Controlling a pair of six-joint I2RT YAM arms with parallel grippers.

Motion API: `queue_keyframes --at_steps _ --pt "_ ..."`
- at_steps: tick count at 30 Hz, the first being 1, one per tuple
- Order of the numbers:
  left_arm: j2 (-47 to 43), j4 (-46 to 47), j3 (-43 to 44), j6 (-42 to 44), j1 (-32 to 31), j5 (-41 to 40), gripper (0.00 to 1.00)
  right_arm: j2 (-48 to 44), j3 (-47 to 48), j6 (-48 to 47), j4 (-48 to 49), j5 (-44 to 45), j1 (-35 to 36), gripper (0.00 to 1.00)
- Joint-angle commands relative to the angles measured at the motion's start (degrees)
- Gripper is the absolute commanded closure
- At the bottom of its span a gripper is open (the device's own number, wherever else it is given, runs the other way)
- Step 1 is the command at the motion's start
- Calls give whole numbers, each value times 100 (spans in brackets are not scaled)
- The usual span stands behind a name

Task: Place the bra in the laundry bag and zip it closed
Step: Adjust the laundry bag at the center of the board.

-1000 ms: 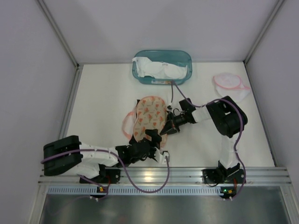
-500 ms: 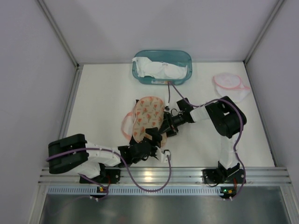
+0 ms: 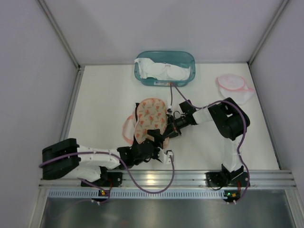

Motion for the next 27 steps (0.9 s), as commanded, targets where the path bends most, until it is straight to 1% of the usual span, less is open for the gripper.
queue_keyframes --at_steps 1,3,4,10,11,13,14,15,16,17,18,19,20,22,23,24,25,26,27 --pt "-814 -1044 315 -338 -72 756 2 55 90 214 283 -245 -27 100" --pt "-1218 -1448 342 -443 -116 1151 2 38 108 266 318 -245 -36 100" --pt "-1307 -1859 368 -453 -160 1258 2 47 108 293 380 -245 -36 100" --pt "-1572 -2671 605 -672 -231 1470 2 29 81 346 442 -245 -36 100" --pt "-1589 -3098 666 -690 -231 1540 7 20 81 355 442 -236 -36 100" --pt "-1773 -3470 912 -734 -231 2031 12 11 73 398 442 -219 -36 100" --pt "-1852 -3593 1009 -725 -239 2198 17 3 64 407 450 -210 -36 100" --pt "-1923 -3960 1227 -543 -231 2713 20 3 55 434 442 -210 -36 100" --pt "-1871 -4129 1386 -428 -231 2849 24 11 46 469 433 -193 -36 100" --pt "-1662 -4418 1536 -287 -231 2902 31 11 38 478 407 -175 -27 100" --pt "-1486 -4586 1703 -190 -231 2946 35 11 29 495 354 -157 -36 100" --pt "-1275 -4753 2113 -111 -231 2912 38 29 29 504 319 -148 -36 100" --pt "-821 -4868 2317 -14 -239 2851 41 29 37 513 275 -140 -36 100" --pt "-370 -5386 2818 100 -239 2745 43 20 55 513 170 -131 -36 100" --pt "50 -5544 3290 197 -239 2753 42 12 64 435 108 -113 -36 100" --pt "254 -6007 3521 276 -239 2771 42 3 73 408 56 -78 -36 100" --pt "604 -6186 3724 390 -248 2736 41 3 81 364 3 -78 -27 100" --pt "791 -6475 4161 504 -266 2710 41 11 81 337 -15 -69 -36 100" --pt "984 -6947 4348 610 -301 2657 41 20 90 302 -41 -69 -36 100"
